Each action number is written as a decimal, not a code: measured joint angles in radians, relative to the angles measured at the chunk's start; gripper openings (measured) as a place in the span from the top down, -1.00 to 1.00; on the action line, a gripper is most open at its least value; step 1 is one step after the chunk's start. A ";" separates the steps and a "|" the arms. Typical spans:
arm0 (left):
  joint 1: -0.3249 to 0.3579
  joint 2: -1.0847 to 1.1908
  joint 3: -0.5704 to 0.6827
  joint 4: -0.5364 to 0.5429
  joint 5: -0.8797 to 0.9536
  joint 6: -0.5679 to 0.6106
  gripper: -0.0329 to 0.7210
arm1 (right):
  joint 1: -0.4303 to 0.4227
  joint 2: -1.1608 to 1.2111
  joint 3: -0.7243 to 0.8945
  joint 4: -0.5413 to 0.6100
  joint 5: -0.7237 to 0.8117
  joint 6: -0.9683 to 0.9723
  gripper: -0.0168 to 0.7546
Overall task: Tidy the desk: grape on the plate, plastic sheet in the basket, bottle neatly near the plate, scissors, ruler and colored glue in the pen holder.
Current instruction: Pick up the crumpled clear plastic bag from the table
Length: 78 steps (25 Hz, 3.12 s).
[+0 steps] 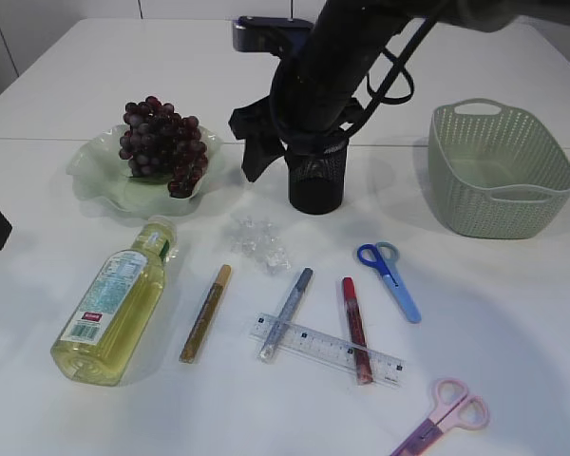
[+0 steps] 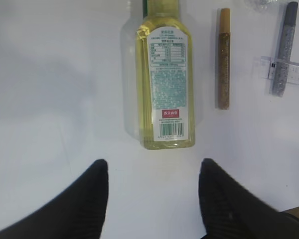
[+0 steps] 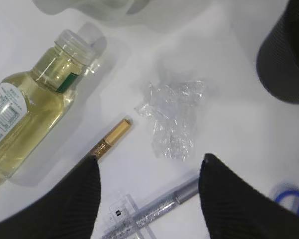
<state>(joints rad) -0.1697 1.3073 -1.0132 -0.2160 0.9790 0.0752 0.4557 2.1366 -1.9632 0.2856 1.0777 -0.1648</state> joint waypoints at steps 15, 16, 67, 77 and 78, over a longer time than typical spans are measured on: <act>0.000 0.000 0.000 0.000 -0.041 0.000 -0.21 | 0.005 0.153 -0.035 0.089 -0.133 -0.267 -0.31; 0.000 0.000 0.000 0.000 -0.047 0.000 -0.21 | 0.009 0.160 -0.035 0.082 -0.148 -0.267 -0.31; 0.000 0.039 0.000 0.000 -0.076 0.000 -0.21 | 0.014 0.285 -0.035 0.021 -0.227 -0.265 -0.61; 0.000 0.039 0.000 0.000 -0.077 0.000 -0.21 | 0.014 0.302 -0.038 0.021 -0.224 -0.248 -0.14; 0.000 0.039 0.000 0.000 -0.077 0.000 -0.21 | 0.014 0.302 -0.038 0.021 -0.224 -0.248 -0.03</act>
<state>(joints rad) -0.1697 1.3460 -1.0132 -0.2160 0.9015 0.0752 0.4701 2.4389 -2.0008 0.3068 0.8542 -0.4133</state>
